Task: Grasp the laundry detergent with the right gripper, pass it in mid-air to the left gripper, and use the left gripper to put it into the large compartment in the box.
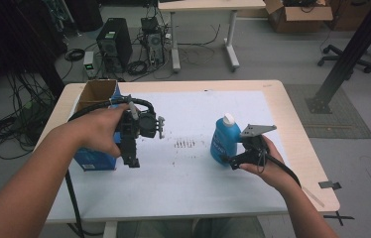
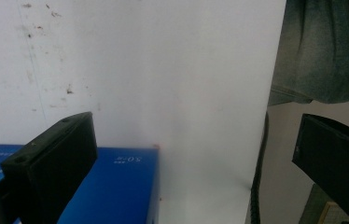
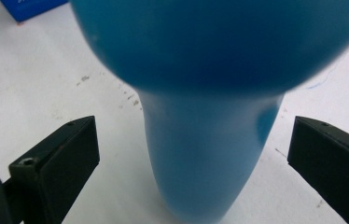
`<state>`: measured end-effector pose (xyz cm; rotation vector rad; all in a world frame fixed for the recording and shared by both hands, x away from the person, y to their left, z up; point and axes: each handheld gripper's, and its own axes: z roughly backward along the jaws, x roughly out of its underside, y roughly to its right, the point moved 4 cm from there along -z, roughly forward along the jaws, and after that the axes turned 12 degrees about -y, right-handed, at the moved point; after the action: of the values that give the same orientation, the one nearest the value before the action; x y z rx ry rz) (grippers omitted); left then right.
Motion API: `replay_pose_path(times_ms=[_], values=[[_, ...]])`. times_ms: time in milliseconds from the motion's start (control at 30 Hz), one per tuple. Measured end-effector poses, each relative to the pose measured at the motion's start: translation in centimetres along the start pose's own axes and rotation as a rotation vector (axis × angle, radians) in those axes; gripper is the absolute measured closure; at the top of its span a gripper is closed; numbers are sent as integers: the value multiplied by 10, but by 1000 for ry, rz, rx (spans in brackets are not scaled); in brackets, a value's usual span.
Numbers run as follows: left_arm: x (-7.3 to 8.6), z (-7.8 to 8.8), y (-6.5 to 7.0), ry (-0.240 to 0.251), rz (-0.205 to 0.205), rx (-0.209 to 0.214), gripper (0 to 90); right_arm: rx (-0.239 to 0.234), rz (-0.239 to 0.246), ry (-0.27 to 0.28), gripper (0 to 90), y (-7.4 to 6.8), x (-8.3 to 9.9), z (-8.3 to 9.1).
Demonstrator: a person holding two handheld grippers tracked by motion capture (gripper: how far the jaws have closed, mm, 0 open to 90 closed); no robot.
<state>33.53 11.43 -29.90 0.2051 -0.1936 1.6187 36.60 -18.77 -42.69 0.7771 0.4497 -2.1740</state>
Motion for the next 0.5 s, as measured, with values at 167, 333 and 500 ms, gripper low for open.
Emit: replay_pose_path(times_ms=[167,333,500], values=[[-1,-1,0,2,0,0,2,10,-17,30,20,-1,-1,-1],[-2,-1,1,1,-3,0,2,27,-41,57,17,-3,-1,-5],[-1,-1,1,4,-2,-2,2,62,-46,79,17,-3,0,-8]])
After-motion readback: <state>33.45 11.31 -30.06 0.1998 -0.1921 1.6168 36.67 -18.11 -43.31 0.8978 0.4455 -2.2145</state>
